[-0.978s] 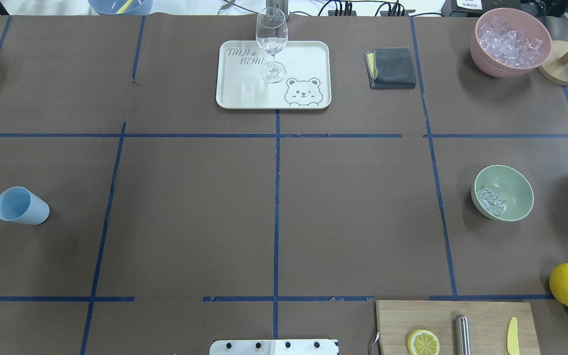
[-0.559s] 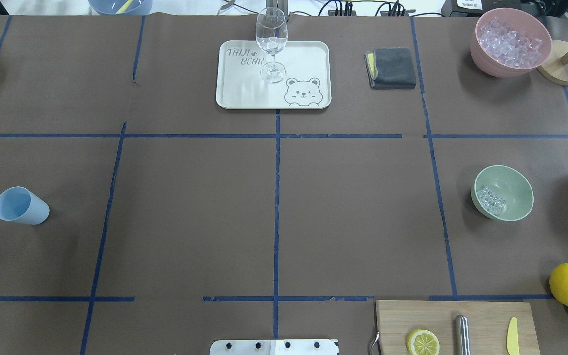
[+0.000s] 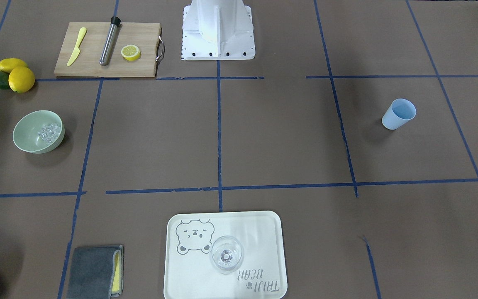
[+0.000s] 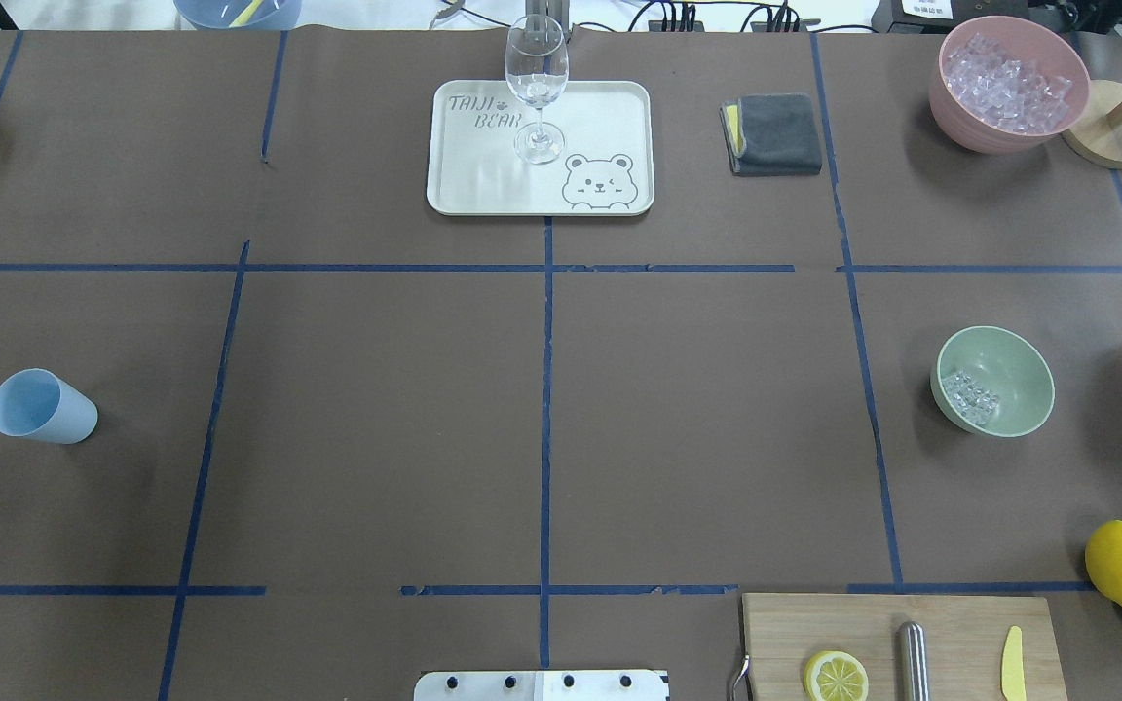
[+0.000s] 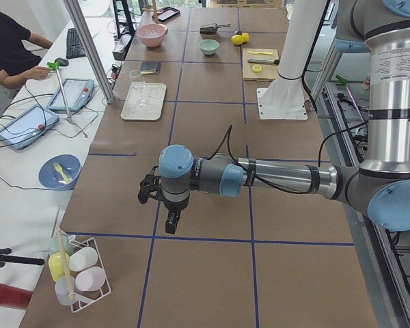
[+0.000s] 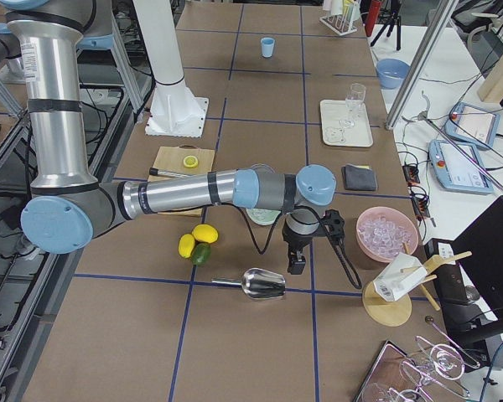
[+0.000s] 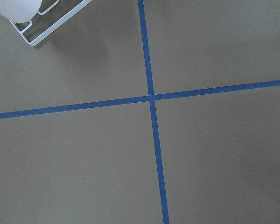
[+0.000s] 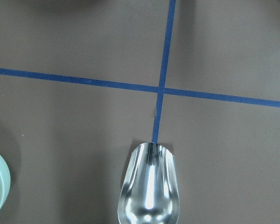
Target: Pour ice into bowl
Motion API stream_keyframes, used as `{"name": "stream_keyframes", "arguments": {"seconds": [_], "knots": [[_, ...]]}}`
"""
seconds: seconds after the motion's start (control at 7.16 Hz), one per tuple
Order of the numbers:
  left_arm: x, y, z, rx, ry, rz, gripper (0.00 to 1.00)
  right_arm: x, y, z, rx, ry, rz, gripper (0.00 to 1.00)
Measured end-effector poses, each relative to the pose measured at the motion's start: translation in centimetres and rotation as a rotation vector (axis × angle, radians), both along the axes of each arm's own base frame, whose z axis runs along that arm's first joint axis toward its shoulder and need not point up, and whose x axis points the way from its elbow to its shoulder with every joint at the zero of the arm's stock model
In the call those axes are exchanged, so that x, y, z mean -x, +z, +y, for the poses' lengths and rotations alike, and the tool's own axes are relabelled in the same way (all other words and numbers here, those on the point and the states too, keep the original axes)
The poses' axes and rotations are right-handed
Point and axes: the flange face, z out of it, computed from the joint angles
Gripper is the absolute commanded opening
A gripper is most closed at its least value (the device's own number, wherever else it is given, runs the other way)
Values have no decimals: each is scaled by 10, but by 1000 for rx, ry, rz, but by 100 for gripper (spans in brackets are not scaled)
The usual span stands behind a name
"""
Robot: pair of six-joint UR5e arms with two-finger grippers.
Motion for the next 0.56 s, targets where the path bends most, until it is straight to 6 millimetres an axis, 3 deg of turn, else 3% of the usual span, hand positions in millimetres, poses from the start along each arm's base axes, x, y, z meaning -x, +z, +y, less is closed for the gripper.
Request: {"name": "stream_keyframes", "arguments": {"seconds": [0.56], "knots": [[1,-9,-4,-6,-3,-1,100,17,-25,-3,-43,-28,-27,100]]}}
